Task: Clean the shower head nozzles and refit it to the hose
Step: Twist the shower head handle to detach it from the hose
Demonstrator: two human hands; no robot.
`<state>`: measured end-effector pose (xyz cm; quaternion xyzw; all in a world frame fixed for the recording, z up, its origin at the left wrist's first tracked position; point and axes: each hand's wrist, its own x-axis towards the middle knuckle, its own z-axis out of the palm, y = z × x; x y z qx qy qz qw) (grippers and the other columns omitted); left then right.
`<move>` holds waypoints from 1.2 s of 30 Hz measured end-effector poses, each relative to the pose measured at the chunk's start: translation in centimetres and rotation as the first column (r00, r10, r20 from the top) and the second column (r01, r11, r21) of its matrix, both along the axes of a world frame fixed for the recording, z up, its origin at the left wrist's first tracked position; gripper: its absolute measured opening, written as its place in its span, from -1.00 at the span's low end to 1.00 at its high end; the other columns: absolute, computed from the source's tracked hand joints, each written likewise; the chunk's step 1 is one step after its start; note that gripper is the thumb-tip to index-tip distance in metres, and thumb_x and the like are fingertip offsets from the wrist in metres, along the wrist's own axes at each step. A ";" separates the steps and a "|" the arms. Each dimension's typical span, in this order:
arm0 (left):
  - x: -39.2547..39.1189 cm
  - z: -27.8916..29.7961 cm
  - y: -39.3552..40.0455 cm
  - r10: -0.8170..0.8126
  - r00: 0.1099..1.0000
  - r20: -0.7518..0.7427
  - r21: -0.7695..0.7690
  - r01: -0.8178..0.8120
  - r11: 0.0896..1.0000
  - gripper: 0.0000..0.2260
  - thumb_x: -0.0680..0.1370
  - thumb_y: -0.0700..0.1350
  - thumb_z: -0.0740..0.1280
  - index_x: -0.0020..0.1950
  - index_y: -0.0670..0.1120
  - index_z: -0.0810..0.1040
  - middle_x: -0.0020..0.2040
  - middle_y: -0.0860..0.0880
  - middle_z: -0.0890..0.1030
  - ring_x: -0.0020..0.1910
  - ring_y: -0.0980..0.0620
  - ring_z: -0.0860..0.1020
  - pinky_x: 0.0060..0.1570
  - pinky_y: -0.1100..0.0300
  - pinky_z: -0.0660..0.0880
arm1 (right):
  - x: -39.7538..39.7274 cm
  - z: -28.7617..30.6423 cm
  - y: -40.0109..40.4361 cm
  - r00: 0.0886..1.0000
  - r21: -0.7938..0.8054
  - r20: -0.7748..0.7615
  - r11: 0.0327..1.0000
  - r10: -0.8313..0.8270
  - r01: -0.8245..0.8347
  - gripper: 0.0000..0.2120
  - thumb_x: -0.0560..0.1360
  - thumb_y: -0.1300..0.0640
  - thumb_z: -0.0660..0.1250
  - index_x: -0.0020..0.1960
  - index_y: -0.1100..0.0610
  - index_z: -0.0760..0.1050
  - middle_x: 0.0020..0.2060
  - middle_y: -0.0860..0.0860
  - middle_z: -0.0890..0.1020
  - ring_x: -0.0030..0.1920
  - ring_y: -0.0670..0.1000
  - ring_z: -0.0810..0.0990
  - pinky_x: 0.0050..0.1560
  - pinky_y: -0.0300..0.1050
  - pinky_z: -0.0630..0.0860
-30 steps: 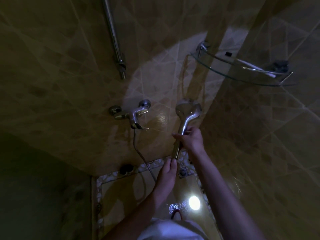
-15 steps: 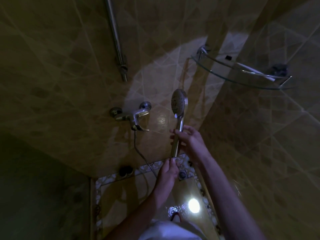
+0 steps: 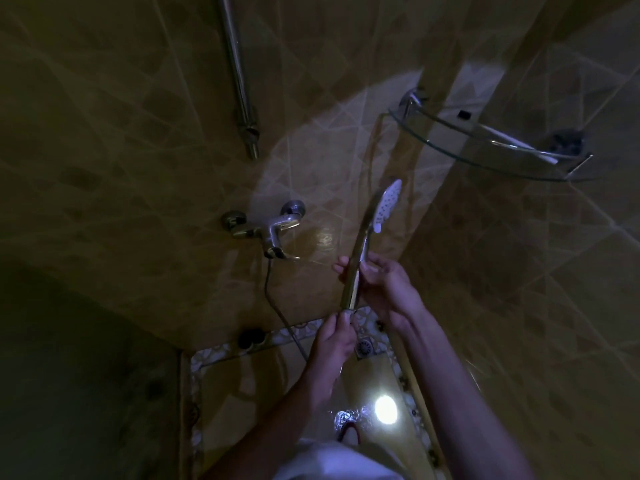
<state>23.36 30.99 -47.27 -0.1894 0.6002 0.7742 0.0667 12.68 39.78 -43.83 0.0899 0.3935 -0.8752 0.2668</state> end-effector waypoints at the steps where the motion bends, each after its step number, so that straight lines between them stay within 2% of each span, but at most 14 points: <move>1: -0.1 0.3 0.0 -0.004 1.000 -0.015 0.013 0.004 1.000 -0.80 0.64 -0.11 0.07 -0.12 -0.11 0.41 -0.59 0.12 0.34 -0.61 0.25 0.24 -0.59 0.44 0.15 | -0.1 -0.1 0.2 1.000 -0.044 0.000 0.999 0.012 -0.012 -0.61 0.50 0.39 0.23 0.31 0.33 0.30 0.09 0.35 0.61 0.12 0.30 0.62 0.06 0.12 0.60; 3: -0.2 0.7 0.0 -0.013 1.000 -0.029 0.032 0.014 0.999 -0.80 0.64 -0.12 0.07 -0.12 -0.10 0.40 -0.58 0.13 0.36 -0.61 0.25 0.26 -0.59 0.46 0.17 | -0.1 0.0 0.5 0.999 -0.048 -0.001 0.998 0.038 -0.038 -0.76 0.52 0.35 0.21 0.18 0.29 0.40 0.04 0.28 0.64 0.04 0.22 0.66 0.04 0.11 0.61; 5: -0.2 0.7 0.1 -0.025 0.999 -0.026 0.034 0.025 0.999 -0.81 0.64 -0.11 0.08 -0.10 -0.09 0.40 -0.51 0.13 0.36 -0.59 0.25 0.27 -0.57 0.46 0.18 | -0.1 0.4 0.3 0.999 -0.005 -0.013 0.999 0.051 -0.051 -0.80 0.48 0.29 0.31 0.09 0.25 0.42 0.01 0.26 0.63 -0.04 0.18 0.67 0.01 0.09 0.61; 7: -0.1 0.3 0.2 -0.037 0.999 -0.014 0.012 0.037 0.999 -0.82 0.64 -0.09 0.08 -0.09 -0.08 0.41 -0.41 0.12 0.33 -0.57 0.26 0.29 -0.55 0.47 0.20 | 0.0 0.6 -0.1 0.998 0.150 -0.059 0.989 0.023 -0.014 -0.70 0.44 0.27 0.42 0.11 0.23 0.40 -0.03 0.23 0.62 -0.08 0.17 0.67 -0.02 0.06 0.62; 10: -0.1 0.1 0.3 -0.042 0.999 0.005 -0.019 0.042 0.999 -0.82 0.64 -0.09 0.09 -0.08 -0.07 0.42 -0.36 0.09 0.34 -0.54 0.28 0.33 -0.51 0.48 0.25 | -0.1 0.4 -0.4 0.987 0.444 -0.158 0.890 -0.039 0.106 -0.64 0.39 0.29 0.49 0.12 0.26 0.44 -0.19 0.15 0.61 -0.18 0.12 0.67 -0.11 -0.02 0.62; 12: -0.2 0.4 0.0 -0.045 0.999 0.006 -0.026 0.045 0.999 -0.82 0.64 -0.10 0.09 -0.09 -0.08 0.42 -0.36 0.09 0.36 -0.54 0.28 0.33 -0.50 0.48 0.26 | -0.3 0.6 -0.4 0.977 0.524 -0.205 0.837 -0.054 0.156 -0.63 0.38 0.31 0.50 0.13 0.29 0.47 -0.31 0.07 0.60 -0.20 0.09 0.65 -0.12 -0.06 0.60; 14: -0.4 0.8 -0.2 -0.047 0.999 0.004 -0.014 0.047 0.999 -0.83 0.64 -0.09 0.10 -0.09 -0.08 0.42 -0.42 0.13 0.37 -0.55 0.27 0.31 -0.53 0.46 0.24 | -0.4 0.8 -0.2 0.979 0.462 -0.186 0.872 -0.085 0.163 -0.61 0.43 0.36 0.43 0.21 0.25 0.43 -0.34 0.03 0.65 -0.12 0.11 0.66 -0.06 -0.05 0.61; 17: -0.9 1.3 -0.3 -0.053 0.999 -0.001 0.008 0.053 0.999 -0.81 0.64 -0.10 0.09 -0.13 -0.08 0.40 -0.54 0.14 0.33 -0.58 0.24 0.23 -0.57 0.41 0.15 | -0.5 1.3 0.4 0.991 0.254 -0.110 0.961 -0.081 0.107 -0.70 0.53 0.41 0.25 0.24 0.27 0.36 -0.09 0.21 0.70 0.00 0.18 0.66 0.08 0.10 0.59; 20: -1.1 1.3 -0.2 -0.061 0.998 0.000 0.019 0.061 0.998 -0.81 0.64 -0.09 0.08 -0.12 -0.08 0.39 -0.53 0.14 0.31 -0.58 0.24 0.23 -0.57 0.42 0.16 | -0.5 1.8 0.7 0.997 0.132 -0.067 0.991 -0.023 0.032 -0.74 0.54 0.37 0.23 0.22 0.29 0.38 -0.05 0.21 0.68 -0.01 0.15 0.65 0.16 0.22 0.54; 24: -0.9 1.3 -0.1 -0.078 0.997 -0.024 -0.010 0.078 0.997 -0.82 0.64 -0.08 0.09 -0.10 -0.08 0.40 -0.40 0.08 0.29 -0.54 0.24 0.25 -0.53 0.44 0.19 | -0.1 2.1 -0.3 0.986 0.270 -0.149 0.956 -0.076 0.114 -0.66 0.48 0.33 0.39 0.20 0.23 0.39 -0.23 0.05 0.63 -0.15 0.04 0.65 0.13 0.11 0.56; 26: -0.9 1.6 -0.3 -0.084 0.996 -0.019 0.012 0.084 0.996 -0.82 0.64 -0.09 0.09 -0.10 -0.08 0.40 -0.43 0.11 0.32 -0.56 0.23 0.25 -0.53 0.42 0.17 | -0.1 2.1 -0.7 0.980 0.296 -0.164 0.942 -0.115 0.160 -0.70 0.48 0.34 0.39 0.16 0.25 0.41 -0.20 0.09 0.59 -0.18 0.04 0.65 0.10 0.08 0.59; 29: -1.2 1.9 -1.0 -0.087 0.996 -0.014 0.114 0.088 0.990 -0.81 0.64 -0.11 0.07 -0.11 -0.11 0.39 -0.54 0.12 0.30 -0.59 0.24 0.19 -0.55 0.37 0.08 | -0.1 2.3 -0.6 0.981 0.238 -0.155 0.959 -0.116 0.151 -0.80 0.50 0.33 0.36 0.10 0.31 0.45 -0.14 0.19 0.58 -0.10 0.11 0.67 0.07 0.05 0.61; 32: -1.6 1.6 -1.3 -0.091 0.996 -0.017 0.188 0.092 0.978 -0.80 0.64 -0.12 0.04 -0.12 -0.13 0.36 -0.57 0.13 0.28 -0.61 0.24 0.17 -0.58 0.39 0.06 | -0.1 2.2 -0.3 0.984 0.125 -0.152 0.985 -0.095 0.115 -0.93 0.53 0.37 0.29 0.02 0.34 0.48 -0.16 0.18 0.59 0.05 0.21 0.66 0.15 0.20 0.56; 36: -1.7 1.5 -1.3 -0.106 0.994 -0.028 0.158 0.110 0.981 -0.78 0.65 -0.12 0.03 -0.13 -0.12 0.37 -0.56 0.13 0.29 -0.61 0.24 0.17 -0.56 0.35 0.03 | -0.2 1.8 0.0 0.976 0.106 -0.215 0.993 -0.036 0.060 -0.86 0.59 0.34 0.17 0.08 0.32 0.47 -0.02 0.20 0.61 0.21 0.29 0.58 0.27 0.22 0.45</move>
